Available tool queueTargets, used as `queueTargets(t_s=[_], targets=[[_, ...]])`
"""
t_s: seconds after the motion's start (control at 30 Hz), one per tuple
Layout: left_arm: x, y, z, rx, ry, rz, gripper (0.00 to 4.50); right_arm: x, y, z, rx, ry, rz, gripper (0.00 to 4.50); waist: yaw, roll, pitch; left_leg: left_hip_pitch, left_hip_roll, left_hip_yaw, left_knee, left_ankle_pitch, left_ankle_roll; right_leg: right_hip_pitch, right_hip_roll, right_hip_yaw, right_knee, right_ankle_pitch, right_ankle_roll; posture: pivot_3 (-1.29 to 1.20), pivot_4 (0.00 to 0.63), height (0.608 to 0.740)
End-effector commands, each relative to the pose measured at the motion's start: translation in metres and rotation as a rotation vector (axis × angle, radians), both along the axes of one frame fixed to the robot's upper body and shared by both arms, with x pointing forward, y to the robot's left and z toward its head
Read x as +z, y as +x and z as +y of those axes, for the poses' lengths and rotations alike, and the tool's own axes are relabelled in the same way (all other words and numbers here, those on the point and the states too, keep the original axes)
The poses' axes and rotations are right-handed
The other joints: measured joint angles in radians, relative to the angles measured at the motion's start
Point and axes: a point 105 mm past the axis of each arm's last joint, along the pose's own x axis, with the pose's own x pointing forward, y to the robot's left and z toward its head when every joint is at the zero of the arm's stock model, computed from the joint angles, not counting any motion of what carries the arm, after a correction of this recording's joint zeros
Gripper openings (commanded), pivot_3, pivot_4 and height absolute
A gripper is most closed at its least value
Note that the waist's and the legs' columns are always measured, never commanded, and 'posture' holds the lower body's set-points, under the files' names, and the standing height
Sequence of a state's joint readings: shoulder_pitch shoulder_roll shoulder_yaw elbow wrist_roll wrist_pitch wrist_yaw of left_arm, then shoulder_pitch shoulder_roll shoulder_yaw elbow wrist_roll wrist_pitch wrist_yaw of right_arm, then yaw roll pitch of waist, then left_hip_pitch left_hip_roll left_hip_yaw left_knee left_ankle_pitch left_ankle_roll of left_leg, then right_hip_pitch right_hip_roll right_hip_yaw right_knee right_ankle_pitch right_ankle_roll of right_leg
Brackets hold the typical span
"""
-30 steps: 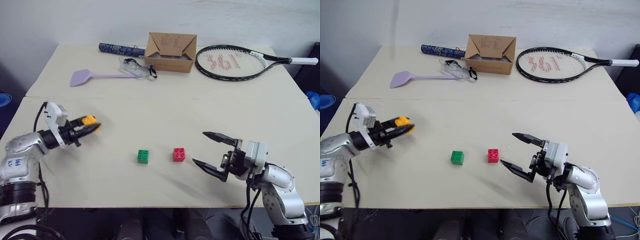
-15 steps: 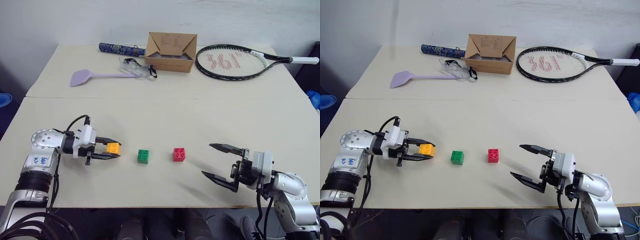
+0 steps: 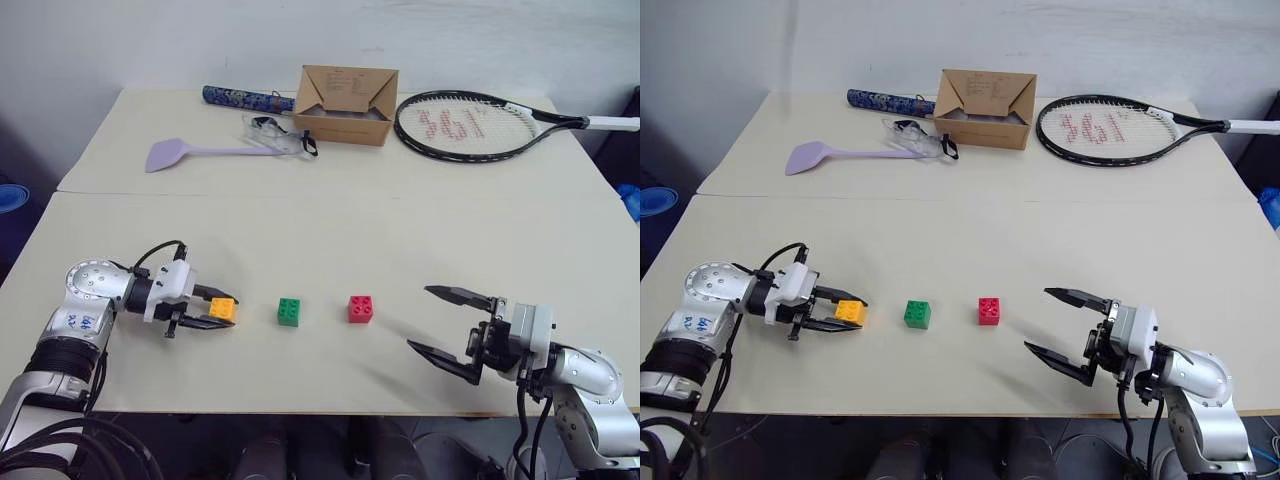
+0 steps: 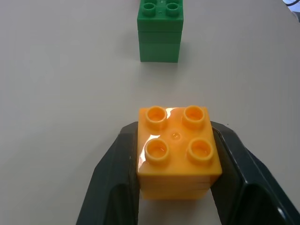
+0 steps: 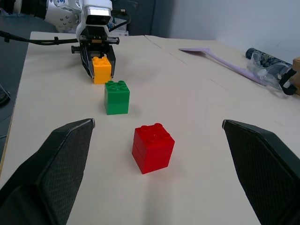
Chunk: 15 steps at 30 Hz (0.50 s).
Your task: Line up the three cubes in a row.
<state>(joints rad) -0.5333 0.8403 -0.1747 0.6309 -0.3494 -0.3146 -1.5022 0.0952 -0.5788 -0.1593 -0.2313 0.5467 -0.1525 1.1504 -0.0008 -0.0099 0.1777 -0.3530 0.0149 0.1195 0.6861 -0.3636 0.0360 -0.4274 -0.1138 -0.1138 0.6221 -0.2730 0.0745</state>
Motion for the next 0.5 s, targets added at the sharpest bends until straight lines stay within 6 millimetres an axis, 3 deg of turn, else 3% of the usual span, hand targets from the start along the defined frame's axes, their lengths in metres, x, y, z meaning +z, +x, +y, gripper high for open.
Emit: queueTargets(t_s=[0.03, 0.17, 0.33, 0.5], targets=[[0.007, -0.005, 0.010, -0.014, 0.005, -0.007, 3.09, 0.008, 0.000, 0.001, 0.011, -0.018, -0.035, 4.50, -0.001, 0.000, 0.000, 0.000, 0.000, 0.000, 0.000, 0.000, 0.000, 0.000, 0.000, 0.000, 0.000, 0.000, 0.000, 0.00, 0.150, 0.740], [0.014, -0.009, 0.026, 0.048, 0.004, -0.057, 4.34, 0.010, 0.001, 0.000, 0.023, -0.028, -0.040, 4.50, -0.004, 0.000, 0.000, 0.000, 0.000, 0.000, 0.000, 0.000, 0.000, 0.000, 0.000, 0.000, 0.000, 0.000, 0.000, 0.00, 0.150, 0.740], [0.028, -0.018, 0.051, 0.192, -0.018, -0.136, 4.34, 0.019, 0.001, -0.008, 0.024, -0.060, -0.045, 4.50, -0.004, 0.000, 0.000, 0.000, 0.001, 0.000, 0.000, 0.000, 0.000, -0.001, -0.001, 0.000, 0.000, 0.000, 0.000, 0.00, 0.150, 0.740], [0.043, -0.045, 0.080, 0.391, -0.036, -0.157, 4.34, 0.032, 0.006, -0.033, 0.011, -0.224, -0.071, 4.50, -0.003, 0.001, 0.000, -0.001, 0.001, -0.001, 0.000, -0.001, 0.001, 0.000, -0.002, 0.001, -0.002, 0.000, 0.000, 0.00, 0.150, 0.740]])
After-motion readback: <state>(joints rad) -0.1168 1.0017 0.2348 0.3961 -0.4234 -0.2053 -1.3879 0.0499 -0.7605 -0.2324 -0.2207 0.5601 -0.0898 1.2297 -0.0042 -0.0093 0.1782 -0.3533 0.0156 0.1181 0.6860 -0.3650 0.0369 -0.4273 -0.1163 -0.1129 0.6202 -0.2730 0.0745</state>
